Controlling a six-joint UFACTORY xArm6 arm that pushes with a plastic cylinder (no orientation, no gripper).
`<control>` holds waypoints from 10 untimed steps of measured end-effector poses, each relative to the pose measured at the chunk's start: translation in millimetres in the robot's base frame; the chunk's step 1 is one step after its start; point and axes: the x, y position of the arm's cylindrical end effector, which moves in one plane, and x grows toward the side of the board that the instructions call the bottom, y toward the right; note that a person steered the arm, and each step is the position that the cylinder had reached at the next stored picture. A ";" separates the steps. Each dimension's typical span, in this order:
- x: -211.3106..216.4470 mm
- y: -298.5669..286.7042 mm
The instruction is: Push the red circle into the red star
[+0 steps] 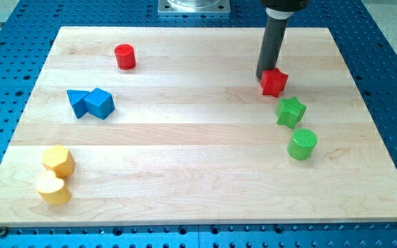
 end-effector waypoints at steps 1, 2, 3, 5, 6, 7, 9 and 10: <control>7.1 7.7; -8.4 6.9; -91.6 -46.2; -128.9 -269.6; -93.5 -315.4; -49.8 -310.9; -43.2 -209.4; -43.2 -160.6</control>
